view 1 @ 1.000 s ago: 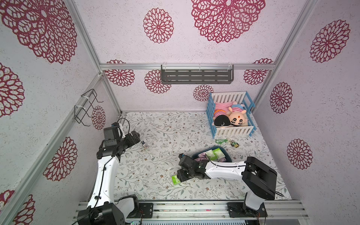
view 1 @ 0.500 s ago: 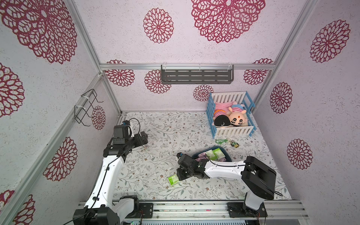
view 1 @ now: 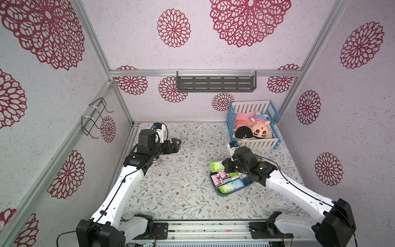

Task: Put the pocket tissues into the storage box
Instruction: Pick up the pocket tissues from the center of the board, then place the pocket tissues in the storage box.

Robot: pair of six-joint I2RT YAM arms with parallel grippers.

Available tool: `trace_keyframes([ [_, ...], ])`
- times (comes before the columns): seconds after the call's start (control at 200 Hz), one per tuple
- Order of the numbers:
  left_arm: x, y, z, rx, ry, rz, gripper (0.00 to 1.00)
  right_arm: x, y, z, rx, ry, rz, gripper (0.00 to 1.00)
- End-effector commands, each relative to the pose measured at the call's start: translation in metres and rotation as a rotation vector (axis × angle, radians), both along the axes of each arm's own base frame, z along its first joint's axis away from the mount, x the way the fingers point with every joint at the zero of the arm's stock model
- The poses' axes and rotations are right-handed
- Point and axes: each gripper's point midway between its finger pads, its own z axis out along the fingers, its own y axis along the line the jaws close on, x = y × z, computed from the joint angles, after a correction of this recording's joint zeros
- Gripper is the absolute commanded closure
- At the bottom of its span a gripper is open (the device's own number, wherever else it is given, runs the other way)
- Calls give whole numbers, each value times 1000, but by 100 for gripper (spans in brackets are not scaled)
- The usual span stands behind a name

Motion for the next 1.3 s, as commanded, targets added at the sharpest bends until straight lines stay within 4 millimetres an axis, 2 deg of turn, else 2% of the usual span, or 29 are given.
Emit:
trace_keyframes([
  [0.0, 4, -23, 17, -25, -62, -65, 3, -13, -45, -24, -161, 86, -18, 100],
  [0.11, 10, -24, 17, -14, -67, -55, 3, -20, -63, -39, -233, 162, -14, 100],
  [0.405, 7, -14, 15, 35, -78, -20, 3, -32, -56, -63, -248, 282, 69, 100],
  [0.806, 4, -7, 4, 52, -61, 3, 3, -37, -50, -67, -215, 284, 98, 100],
  [1.011, 2, -4, 0, 73, -54, 10, 3, -41, -53, -63, -212, 276, 91, 100],
  [1.191, 3, -5, -2, 65, -45, 6, 3, -42, -51, -69, -204, 281, 98, 100],
  [1.296, 4, -5, -1, 64, -48, 8, 3, -39, -48, -75, -197, 283, 100, 94],
])
